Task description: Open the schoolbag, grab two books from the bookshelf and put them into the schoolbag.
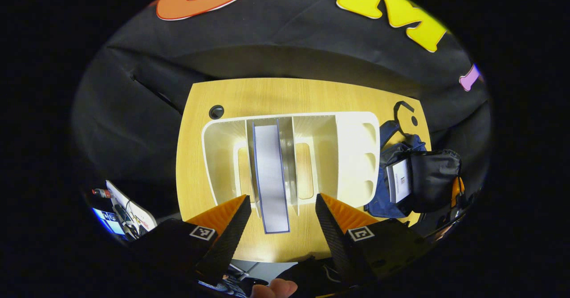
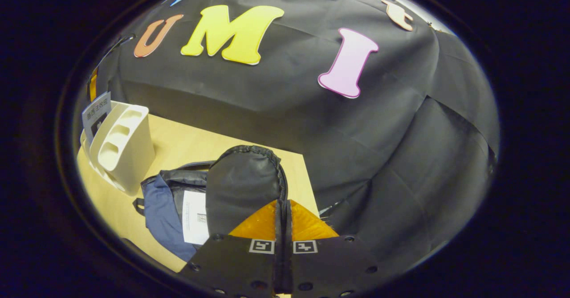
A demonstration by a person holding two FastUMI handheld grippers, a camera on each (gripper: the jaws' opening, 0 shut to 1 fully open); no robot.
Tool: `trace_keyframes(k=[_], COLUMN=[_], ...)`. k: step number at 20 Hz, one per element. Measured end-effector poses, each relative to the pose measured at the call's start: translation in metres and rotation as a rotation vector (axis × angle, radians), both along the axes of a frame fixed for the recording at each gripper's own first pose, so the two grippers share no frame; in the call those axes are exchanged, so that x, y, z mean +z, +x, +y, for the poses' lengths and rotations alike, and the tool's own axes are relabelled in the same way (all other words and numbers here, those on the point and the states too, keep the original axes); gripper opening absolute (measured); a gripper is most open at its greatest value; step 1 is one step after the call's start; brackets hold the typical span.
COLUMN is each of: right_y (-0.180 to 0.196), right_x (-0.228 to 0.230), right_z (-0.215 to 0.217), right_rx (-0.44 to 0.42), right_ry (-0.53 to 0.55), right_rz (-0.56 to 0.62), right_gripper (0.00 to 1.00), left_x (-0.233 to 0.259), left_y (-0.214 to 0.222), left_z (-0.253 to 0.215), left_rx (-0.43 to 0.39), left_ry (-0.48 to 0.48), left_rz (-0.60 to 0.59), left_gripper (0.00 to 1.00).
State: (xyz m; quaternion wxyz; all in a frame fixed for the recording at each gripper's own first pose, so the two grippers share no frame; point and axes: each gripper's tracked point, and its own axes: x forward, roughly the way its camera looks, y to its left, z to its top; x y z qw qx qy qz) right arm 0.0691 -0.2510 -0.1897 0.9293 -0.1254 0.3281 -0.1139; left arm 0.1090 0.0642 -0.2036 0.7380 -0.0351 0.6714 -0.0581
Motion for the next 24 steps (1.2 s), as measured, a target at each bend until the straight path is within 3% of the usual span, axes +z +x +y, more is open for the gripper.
trace_keyframes(k=[11,13,15,19,24], right_y=[-0.001,0.000,0.001,0.001,-0.001], right_x=[-0.007,-0.008,-0.009,-0.010,-0.011], right_z=[0.000,0.000,0.000,-0.002,-0.003], right_rx=[-0.015,-0.017,-0.019,-0.018,-0.016], right_ry=[-0.010,-0.009,-0.007,-0.005,0.004], right_rz=[0.017,0.018,0.018,0.018,0.015], right_gripper=[0.01,0.00,0.00,0.01,0.00], left_x=[-0.058,-0.064,-0.068,-0.072,-0.077], left_y=[0.000,-0.002,-0.006,-0.005,-0.010], left_z=[0.008,0.010,0.009,0.007,0.008], left_rx=[0.025,0.024,0.023,0.036,0.082], left_ry=[0.030,0.048,0.055,0.069,0.081], left_rz=[0.132,0.144,0.160,0.163,0.177], left_gripper=[0.92,0.87,0.87,0.79,0.58])
